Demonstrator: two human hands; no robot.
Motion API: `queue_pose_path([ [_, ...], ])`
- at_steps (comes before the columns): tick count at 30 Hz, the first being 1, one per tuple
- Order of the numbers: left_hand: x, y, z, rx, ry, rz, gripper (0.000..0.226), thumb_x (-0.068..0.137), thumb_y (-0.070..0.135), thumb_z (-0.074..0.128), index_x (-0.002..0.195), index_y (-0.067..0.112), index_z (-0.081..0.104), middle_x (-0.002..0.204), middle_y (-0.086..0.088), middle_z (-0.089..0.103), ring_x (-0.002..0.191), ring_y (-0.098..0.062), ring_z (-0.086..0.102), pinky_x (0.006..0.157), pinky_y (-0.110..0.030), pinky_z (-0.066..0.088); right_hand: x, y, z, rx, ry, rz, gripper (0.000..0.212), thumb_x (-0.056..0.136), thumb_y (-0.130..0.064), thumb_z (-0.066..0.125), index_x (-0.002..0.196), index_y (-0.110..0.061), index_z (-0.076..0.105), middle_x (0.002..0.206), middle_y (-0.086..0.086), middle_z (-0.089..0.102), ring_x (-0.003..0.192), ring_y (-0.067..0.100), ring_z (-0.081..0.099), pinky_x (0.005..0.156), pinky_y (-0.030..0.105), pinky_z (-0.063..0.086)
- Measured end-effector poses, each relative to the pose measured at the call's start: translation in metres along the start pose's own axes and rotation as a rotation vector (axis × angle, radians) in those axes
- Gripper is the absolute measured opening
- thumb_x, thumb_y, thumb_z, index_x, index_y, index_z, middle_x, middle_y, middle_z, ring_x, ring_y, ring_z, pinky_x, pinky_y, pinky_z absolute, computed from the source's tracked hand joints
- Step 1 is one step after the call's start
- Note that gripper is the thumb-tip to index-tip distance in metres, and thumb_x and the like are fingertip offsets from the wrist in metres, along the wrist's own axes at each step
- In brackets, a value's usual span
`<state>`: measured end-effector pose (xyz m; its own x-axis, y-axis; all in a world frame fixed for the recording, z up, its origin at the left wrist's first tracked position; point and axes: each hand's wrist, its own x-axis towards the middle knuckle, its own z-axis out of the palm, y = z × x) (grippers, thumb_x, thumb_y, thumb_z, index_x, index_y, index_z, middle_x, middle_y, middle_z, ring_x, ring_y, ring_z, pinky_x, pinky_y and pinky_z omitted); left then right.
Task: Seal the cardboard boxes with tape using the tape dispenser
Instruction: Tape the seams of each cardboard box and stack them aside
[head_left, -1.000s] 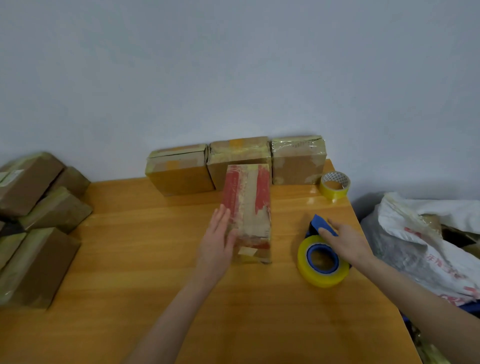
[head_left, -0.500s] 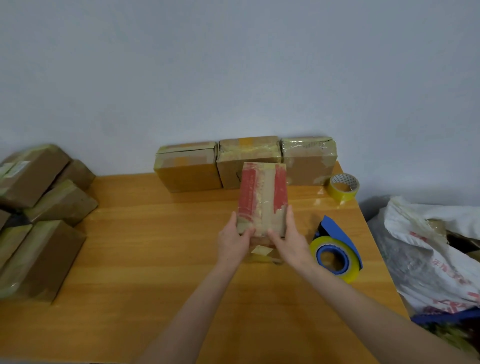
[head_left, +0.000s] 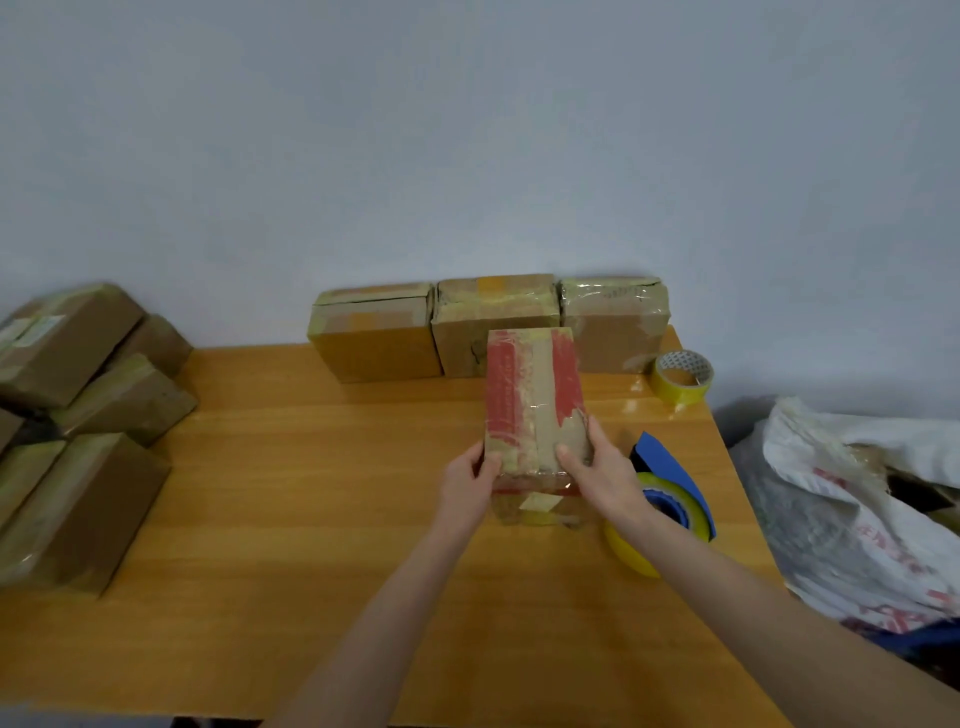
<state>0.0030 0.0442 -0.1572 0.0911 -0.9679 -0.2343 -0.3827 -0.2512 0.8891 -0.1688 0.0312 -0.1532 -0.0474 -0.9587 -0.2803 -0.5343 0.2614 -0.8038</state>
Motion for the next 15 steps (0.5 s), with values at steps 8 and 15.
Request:
queue_pose_path([
  [8, -0.008, -0.017, -0.025, -0.046, 0.173, 0.019, 0.032, 0.090, 0.024, 0.065, 0.120, 0.011, 0.061, 0.094, -0.007, 0.066, 0.088, -0.018, 0.062, 0.084, -0.037, 0.055, -0.014, 0.024, -0.041, 0.094, 0.081, -0.013, 0.059, 0.090, -0.044, 0.063, 0.139, -0.015, 0.048, 0.103, 0.001, 0.061, 0.091, 0.017, 0.058, 0.075, 0.028, 0.047],
  [15, -0.008, -0.016, -0.010, -0.071, 0.104, 0.014, 0.023, 0.084, 0.014, 0.072, 0.104, 0.019, 0.062, 0.080, -0.011, 0.069, 0.077, -0.021, 0.068, 0.079, -0.038, 0.058, -0.019, 0.022, -0.024, 0.153, 0.047, -0.042, 0.060, 0.085, -0.018, 0.073, 0.140, -0.014, 0.048, 0.068, 0.006, 0.070, 0.060, 0.012, 0.066, 0.055, 0.012, 0.049],
])
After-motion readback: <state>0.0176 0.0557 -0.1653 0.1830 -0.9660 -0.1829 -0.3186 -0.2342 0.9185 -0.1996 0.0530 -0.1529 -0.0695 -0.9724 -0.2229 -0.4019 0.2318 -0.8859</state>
